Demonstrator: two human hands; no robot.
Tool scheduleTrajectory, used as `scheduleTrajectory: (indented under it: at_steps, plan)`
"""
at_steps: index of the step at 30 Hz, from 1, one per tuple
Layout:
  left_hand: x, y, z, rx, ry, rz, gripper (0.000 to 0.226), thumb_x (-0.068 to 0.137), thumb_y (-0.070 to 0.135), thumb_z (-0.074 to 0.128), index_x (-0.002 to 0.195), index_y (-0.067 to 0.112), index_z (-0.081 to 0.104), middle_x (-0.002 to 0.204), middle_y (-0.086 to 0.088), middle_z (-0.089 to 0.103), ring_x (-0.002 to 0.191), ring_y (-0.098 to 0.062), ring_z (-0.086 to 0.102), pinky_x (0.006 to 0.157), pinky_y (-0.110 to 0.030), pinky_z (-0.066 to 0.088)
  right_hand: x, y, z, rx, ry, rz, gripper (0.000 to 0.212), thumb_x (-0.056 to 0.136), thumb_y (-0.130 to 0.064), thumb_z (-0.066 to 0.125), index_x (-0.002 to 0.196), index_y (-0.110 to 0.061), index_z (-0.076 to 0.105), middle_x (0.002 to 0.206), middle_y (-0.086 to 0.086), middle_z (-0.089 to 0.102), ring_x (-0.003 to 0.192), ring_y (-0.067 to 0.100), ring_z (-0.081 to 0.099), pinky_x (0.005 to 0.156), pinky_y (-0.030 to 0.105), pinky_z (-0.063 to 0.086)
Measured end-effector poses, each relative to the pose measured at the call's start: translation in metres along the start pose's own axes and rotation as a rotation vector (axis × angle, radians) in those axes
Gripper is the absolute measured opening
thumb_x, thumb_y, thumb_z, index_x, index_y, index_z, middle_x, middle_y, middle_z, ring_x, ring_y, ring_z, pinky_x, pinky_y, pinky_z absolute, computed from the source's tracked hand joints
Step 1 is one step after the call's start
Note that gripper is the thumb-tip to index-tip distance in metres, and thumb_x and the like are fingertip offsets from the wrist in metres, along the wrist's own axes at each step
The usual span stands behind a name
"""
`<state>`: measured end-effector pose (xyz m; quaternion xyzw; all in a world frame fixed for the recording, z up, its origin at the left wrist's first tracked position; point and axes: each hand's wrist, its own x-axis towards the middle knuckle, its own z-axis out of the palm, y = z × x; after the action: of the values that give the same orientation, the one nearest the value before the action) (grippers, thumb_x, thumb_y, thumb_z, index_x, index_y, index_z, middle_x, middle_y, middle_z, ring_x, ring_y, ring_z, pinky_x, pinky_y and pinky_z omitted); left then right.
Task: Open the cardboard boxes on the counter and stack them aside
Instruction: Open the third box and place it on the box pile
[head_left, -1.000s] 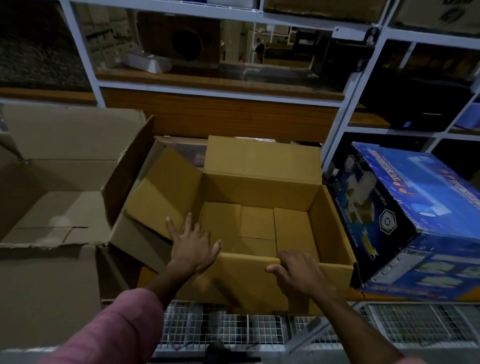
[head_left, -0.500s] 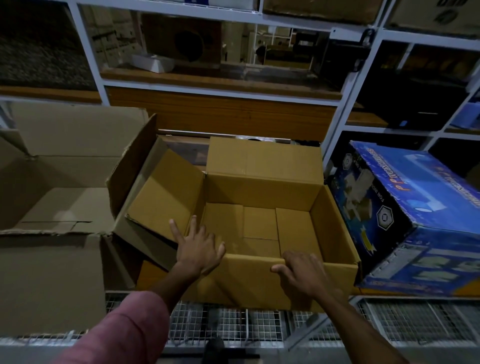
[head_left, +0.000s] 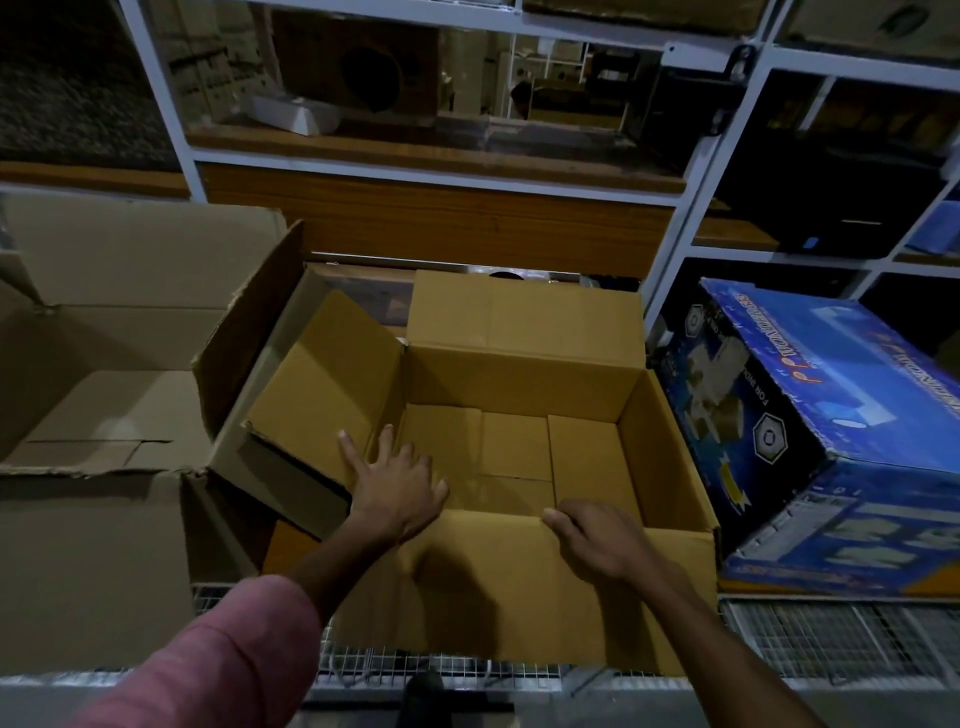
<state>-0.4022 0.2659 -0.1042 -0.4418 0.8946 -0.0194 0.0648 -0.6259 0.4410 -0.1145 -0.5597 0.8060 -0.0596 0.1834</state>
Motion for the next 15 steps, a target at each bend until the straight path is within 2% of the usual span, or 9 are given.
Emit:
scheduleTrajectory:
  at_steps: [2, 4, 6, 11, 15]
  plan:
    - [0.012, 0.004, -0.002, -0.012, -0.006, 0.021, 0.062, 0.096, 0.059, 0.021, 0.132, 0.024, 0.058, 0.151, -0.005, 0.044, 0.153, -0.031, 0.01, 0.1, -0.083, -0.014, 0.008, -0.001, -0.004, 0.066, 0.013, 0.016, 0.053, 0.096, -0.067, 0.024, 0.097, -0.03, 0.061, 0.091, -0.009, 0.062, 0.084, 0.01, 0.059, 0.081, 0.038, 0.052]
    - [0.024, 0.008, -0.002, -0.028, -0.012, 0.043, 0.059, 0.097, 0.058, 0.023, 0.131, 0.024, 0.058, 0.151, -0.005, 0.045, 0.153, -0.032, 0.011, 0.101, -0.084, -0.013, 0.016, -0.003, -0.006, 0.103, 0.026, 0.033, 0.043, 0.1, -0.06, 0.031, 0.095, -0.03, 0.061, 0.089, -0.009, 0.062, 0.083, 0.009, 0.059, 0.079, 0.036, 0.053]
    - [0.036, 0.013, -0.002, -0.052, -0.013, 0.058, 0.058, 0.098, 0.057, 0.024, 0.131, 0.025, 0.058, 0.149, -0.004, 0.047, 0.152, -0.033, 0.012, 0.101, -0.084, -0.011, 0.021, -0.006, -0.003, 0.122, 0.042, 0.05, 0.042, 0.102, -0.058, 0.03, 0.095, -0.031, 0.061, 0.088, -0.01, 0.063, 0.081, 0.007, 0.059, 0.076, 0.034, 0.053]
    - [0.047, 0.025, 0.013, -0.175, -0.04, 0.049, 0.055, 0.1, 0.055, 0.024, 0.131, 0.024, 0.057, 0.153, -0.001, 0.043, 0.152, -0.031, 0.013, 0.104, -0.082, -0.011, 0.026, -0.011, 0.011, 0.012, 0.142, 0.167, 0.049, 0.103, -0.056, 0.023, 0.104, -0.031, 0.065, 0.095, -0.009, 0.066, 0.086, 0.009, 0.06, 0.084, 0.036, 0.046]
    - [0.046, 0.02, 0.023, -0.277, 0.083, 0.057, 0.039, 0.101, 0.046, 0.042, 0.121, 0.022, 0.065, 0.144, -0.002, 0.053, 0.147, -0.031, 0.028, 0.106, -0.08, 0.002, 0.023, -0.013, 0.014, -0.011, 0.245, 0.194, 0.047, 0.104, -0.053, 0.024, 0.1, -0.031, 0.065, 0.088, -0.011, 0.064, 0.078, 0.006, 0.058, 0.079, 0.033, 0.046]
